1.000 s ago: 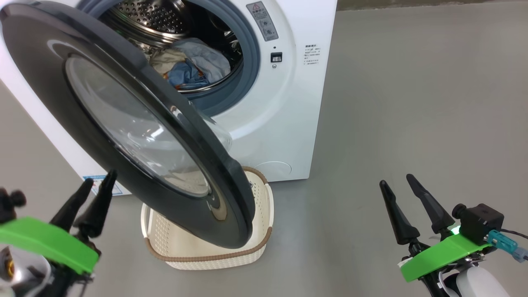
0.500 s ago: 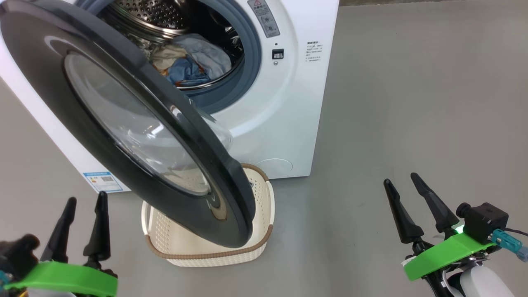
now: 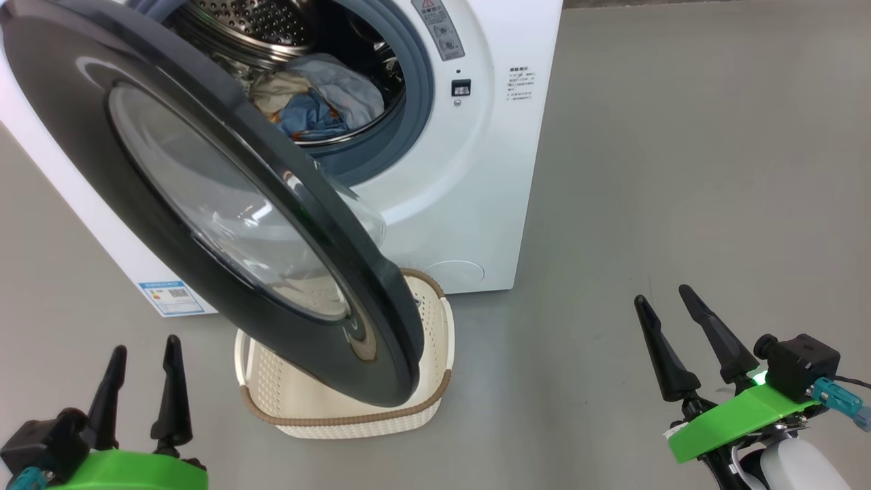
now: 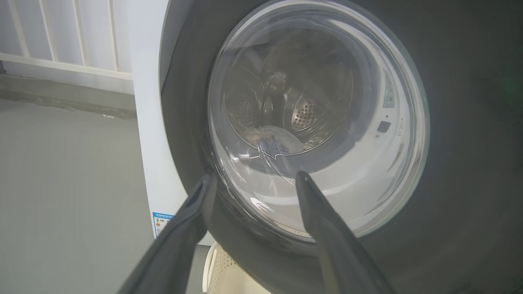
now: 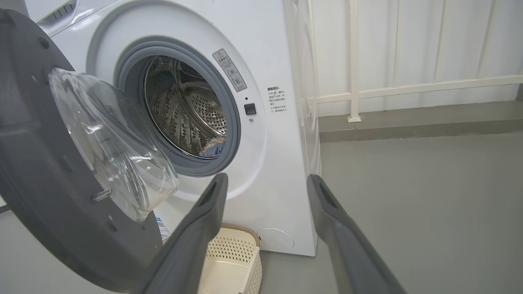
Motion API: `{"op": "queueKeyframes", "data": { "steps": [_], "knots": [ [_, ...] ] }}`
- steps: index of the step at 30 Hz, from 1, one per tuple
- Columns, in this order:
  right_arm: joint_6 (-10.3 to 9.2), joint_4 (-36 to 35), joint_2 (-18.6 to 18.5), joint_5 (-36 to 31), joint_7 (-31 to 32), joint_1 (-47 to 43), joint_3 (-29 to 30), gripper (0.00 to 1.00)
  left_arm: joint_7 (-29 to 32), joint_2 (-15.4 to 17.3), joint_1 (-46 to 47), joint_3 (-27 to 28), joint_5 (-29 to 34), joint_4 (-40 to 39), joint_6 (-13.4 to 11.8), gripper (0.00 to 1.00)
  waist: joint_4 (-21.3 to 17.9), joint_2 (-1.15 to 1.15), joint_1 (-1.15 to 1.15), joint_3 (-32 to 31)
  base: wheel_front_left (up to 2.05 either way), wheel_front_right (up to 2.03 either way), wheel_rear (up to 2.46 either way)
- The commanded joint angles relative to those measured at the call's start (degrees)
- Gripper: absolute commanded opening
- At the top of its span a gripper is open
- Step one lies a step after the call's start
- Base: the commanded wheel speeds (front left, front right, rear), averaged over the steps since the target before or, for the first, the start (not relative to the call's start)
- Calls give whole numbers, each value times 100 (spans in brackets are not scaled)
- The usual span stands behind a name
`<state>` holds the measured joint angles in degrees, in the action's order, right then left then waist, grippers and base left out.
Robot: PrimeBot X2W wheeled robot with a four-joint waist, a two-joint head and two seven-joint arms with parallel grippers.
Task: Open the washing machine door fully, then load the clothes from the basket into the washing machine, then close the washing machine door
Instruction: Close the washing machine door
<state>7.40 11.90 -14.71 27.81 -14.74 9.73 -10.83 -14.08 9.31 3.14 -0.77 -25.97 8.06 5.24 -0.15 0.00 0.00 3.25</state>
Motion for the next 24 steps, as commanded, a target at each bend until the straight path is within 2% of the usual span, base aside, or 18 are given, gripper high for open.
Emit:
{"op": "queueKeyframes", "data": {
  "steps": [1, 24],
  "knots": [
    [9, -125, -71, -3, -26, 198, -119, 100, -60, 90, 141, 233, 55, -86, -11, 100, 0, 0, 0, 0, 0, 0, 0],
    [9, -80, -143, 27, -26, 210, -262, 100, -91, -86, 146, 308, 354, 14, 82, 100, 57, 0, 0, -122, 0, 0, 0]
  ]
}}
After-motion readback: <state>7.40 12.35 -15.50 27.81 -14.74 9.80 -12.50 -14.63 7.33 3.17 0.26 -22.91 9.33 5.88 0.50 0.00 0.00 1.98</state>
